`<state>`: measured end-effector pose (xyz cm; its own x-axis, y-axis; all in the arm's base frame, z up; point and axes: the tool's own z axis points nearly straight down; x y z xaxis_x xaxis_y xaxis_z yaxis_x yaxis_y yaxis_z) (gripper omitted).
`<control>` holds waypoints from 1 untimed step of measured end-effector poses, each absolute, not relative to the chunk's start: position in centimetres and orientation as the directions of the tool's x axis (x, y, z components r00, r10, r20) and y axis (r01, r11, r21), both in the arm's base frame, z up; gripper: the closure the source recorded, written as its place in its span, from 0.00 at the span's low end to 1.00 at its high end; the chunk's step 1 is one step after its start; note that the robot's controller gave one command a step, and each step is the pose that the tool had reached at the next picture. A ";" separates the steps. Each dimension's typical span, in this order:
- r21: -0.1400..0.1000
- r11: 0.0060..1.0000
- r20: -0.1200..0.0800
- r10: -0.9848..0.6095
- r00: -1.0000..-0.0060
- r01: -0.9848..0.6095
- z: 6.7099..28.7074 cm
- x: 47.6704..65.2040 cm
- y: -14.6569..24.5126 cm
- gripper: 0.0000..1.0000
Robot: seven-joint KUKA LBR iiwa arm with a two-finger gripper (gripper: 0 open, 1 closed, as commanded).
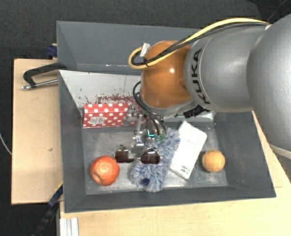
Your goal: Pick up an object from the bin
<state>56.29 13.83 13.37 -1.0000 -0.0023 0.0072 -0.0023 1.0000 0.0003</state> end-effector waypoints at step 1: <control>0.002 1.000 -0.001 0.000 -1.000 0.000 13.8 56.5 13.8 0.00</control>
Offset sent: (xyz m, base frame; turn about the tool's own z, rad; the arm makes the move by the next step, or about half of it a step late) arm -0.0423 -0.0207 -0.0637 -0.0941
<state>56.50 13.77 13.84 -1.0000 -0.0002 -0.0010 -0.0002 1.0000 0.0019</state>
